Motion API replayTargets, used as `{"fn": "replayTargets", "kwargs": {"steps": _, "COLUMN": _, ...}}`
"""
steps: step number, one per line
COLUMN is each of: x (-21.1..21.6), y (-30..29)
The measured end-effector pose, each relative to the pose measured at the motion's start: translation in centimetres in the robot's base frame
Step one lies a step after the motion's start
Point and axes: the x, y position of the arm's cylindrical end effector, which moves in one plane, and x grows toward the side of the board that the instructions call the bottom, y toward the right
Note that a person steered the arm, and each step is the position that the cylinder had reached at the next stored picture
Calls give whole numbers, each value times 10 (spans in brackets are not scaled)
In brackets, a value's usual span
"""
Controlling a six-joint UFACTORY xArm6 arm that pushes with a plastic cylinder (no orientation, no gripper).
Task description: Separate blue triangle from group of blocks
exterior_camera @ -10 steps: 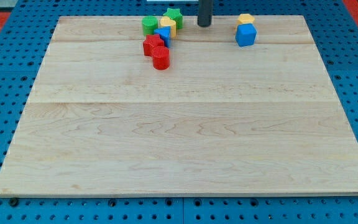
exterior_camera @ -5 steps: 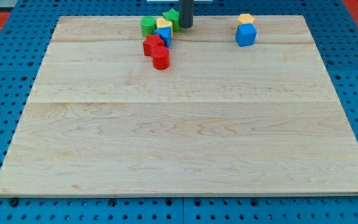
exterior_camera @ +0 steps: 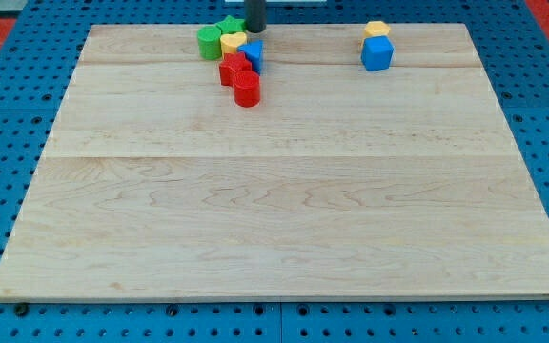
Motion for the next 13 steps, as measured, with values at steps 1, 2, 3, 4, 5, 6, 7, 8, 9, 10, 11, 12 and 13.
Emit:
{"fn": "replayTargets", "kwargs": {"steps": 1, "x": 17, "y": -21}}
{"fn": "replayTargets", "kwargs": {"steps": 2, "x": 32, "y": -27}}
{"fn": "replayTargets", "kwargs": {"steps": 3, "x": 34, "y": -22}}
{"fn": "replayTargets", "kwargs": {"steps": 4, "x": 34, "y": 3}}
{"fn": "replayTargets", "kwargs": {"steps": 5, "x": 34, "y": 9}}
{"fn": "replayTargets", "kwargs": {"steps": 6, "x": 35, "y": 30}}
{"fn": "replayTargets", "kwargs": {"steps": 7, "x": 69, "y": 37}}
{"fn": "replayTargets", "kwargs": {"steps": 8, "x": 109, "y": 31}}
{"fn": "replayTargets", "kwargs": {"steps": 9, "x": 132, "y": 31}}
{"fn": "replayTargets", "kwargs": {"steps": 10, "x": 131, "y": 30}}
{"fn": "replayTargets", "kwargs": {"steps": 11, "x": 125, "y": 29}}
{"fn": "replayTargets", "kwargs": {"steps": 12, "x": 126, "y": 17}}
{"fn": "replayTargets", "kwargs": {"steps": 13, "x": 150, "y": 20}}
